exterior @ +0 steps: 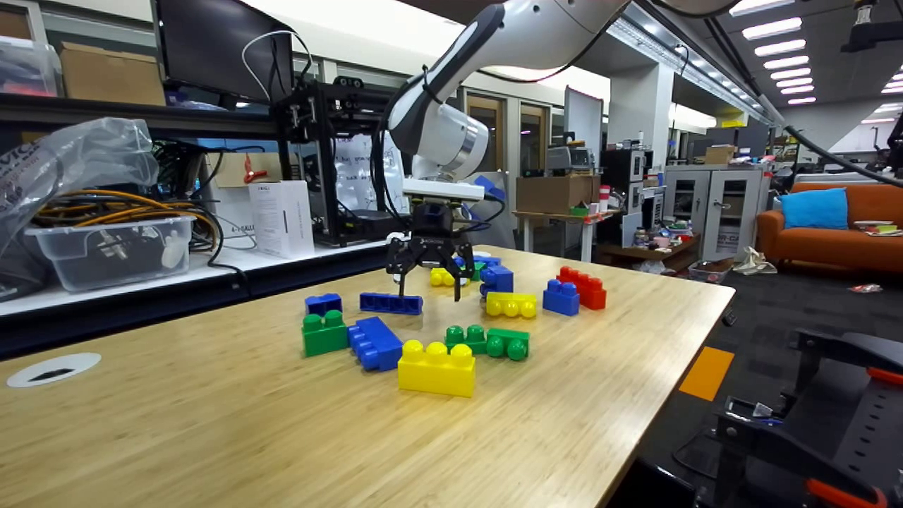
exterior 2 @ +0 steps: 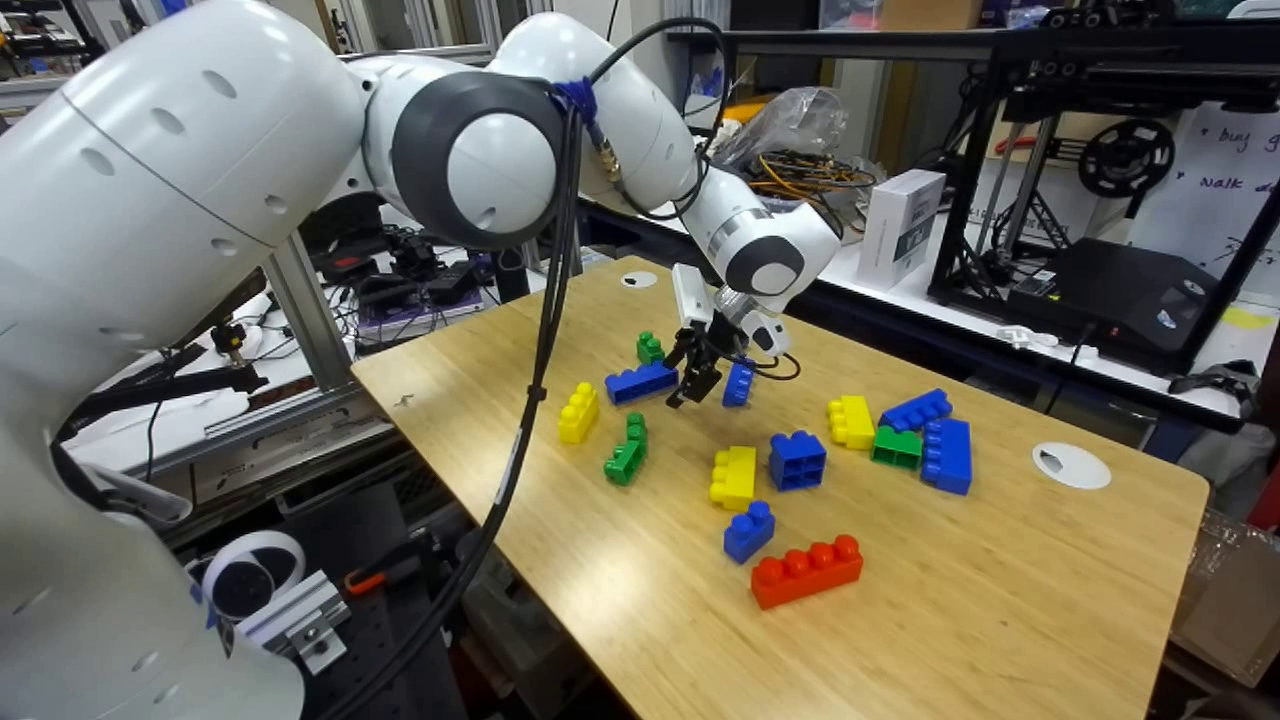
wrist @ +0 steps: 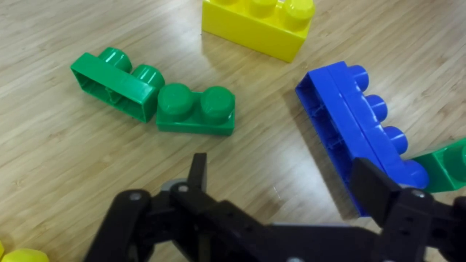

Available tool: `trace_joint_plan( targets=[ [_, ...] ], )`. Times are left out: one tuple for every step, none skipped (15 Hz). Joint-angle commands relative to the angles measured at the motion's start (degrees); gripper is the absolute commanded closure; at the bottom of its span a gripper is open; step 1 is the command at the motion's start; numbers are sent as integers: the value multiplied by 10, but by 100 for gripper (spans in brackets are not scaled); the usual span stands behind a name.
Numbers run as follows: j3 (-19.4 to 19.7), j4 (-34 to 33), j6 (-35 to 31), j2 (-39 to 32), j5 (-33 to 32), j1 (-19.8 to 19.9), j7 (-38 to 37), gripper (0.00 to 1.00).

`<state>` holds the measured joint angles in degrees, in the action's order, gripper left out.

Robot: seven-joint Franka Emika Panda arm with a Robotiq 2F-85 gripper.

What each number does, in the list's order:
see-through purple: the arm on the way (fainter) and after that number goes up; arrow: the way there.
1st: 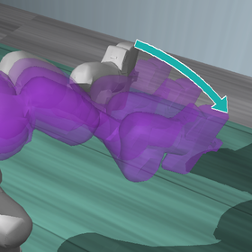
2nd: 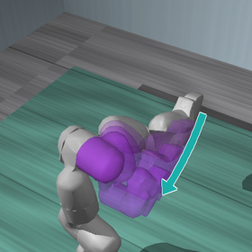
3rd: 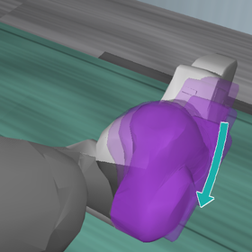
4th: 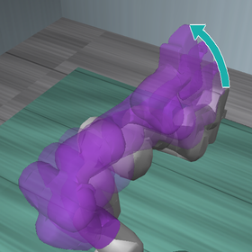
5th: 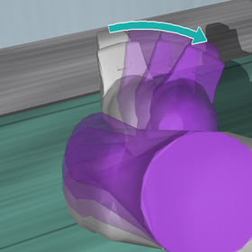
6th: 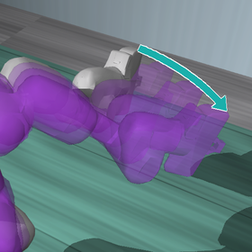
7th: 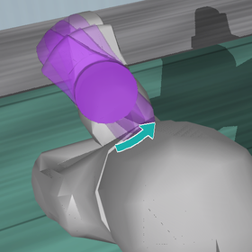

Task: Move the yellow block at the center of the table backwards then put a green block on top of it

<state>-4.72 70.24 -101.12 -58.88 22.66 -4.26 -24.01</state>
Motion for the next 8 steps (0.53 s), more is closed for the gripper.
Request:
trace_joint_plan(
  targets=[
    [-1, -24, 11, -12, 1, -2, -4, 0],
    [0, -28, 7, -15, 1, -4, -6, 0],
    [-1, -32, 8, -18, 1, -4, -6, 0],
    [-1, -37, 11, -21, 0, -5, -7, 0],
    [0, -39, 13, -24, -1, -6, -9, 0],
    [0, -42, 16, -28, -1, -6, -11, 0],
    [0, -45, 20, -32, -2, -7, -13, 0],
    [1, -50, 23, -37, -3, -7, -15, 0]
  ],
)
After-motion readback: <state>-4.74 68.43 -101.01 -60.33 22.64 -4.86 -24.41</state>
